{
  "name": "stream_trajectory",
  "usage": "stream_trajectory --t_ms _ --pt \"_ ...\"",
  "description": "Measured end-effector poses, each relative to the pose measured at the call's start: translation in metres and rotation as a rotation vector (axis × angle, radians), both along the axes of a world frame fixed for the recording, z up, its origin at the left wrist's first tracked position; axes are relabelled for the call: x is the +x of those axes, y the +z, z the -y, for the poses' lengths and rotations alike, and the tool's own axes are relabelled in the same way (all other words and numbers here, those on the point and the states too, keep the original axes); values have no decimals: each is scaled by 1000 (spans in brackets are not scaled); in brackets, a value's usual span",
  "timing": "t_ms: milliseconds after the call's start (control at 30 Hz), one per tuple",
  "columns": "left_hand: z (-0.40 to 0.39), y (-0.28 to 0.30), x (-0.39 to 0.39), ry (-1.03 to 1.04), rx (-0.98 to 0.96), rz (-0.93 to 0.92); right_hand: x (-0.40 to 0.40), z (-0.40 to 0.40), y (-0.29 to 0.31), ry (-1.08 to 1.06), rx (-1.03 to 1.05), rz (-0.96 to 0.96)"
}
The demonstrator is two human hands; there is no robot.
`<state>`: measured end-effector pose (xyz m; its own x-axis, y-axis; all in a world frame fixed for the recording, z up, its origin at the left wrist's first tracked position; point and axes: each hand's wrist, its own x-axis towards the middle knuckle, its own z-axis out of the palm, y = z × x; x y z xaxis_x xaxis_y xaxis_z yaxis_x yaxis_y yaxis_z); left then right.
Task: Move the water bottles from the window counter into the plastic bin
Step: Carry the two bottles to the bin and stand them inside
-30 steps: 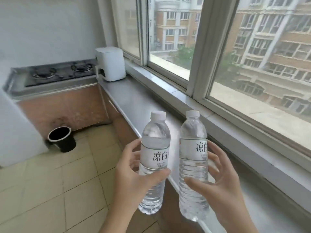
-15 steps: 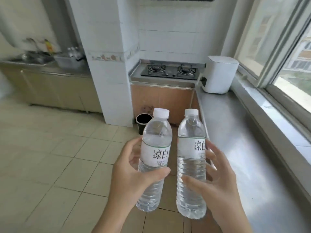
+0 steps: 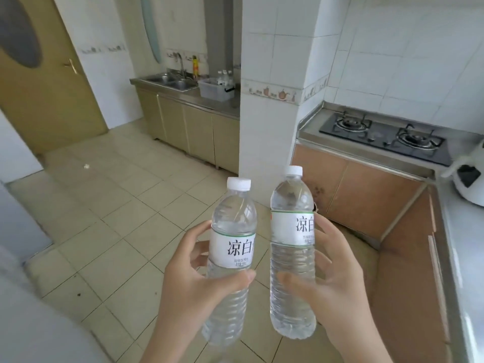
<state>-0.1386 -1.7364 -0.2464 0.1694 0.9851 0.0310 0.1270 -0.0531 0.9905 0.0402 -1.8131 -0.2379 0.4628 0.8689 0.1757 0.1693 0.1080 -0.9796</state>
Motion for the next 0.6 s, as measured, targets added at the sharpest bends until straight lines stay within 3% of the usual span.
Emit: stream_trajectory --t_ms 367,600 --pt "-200 17 -14 57 -3 62 -8 -207 15 22 14 22" --pt "-322 22 -32 148 -6 68 -9 -349 14 148 22 25"
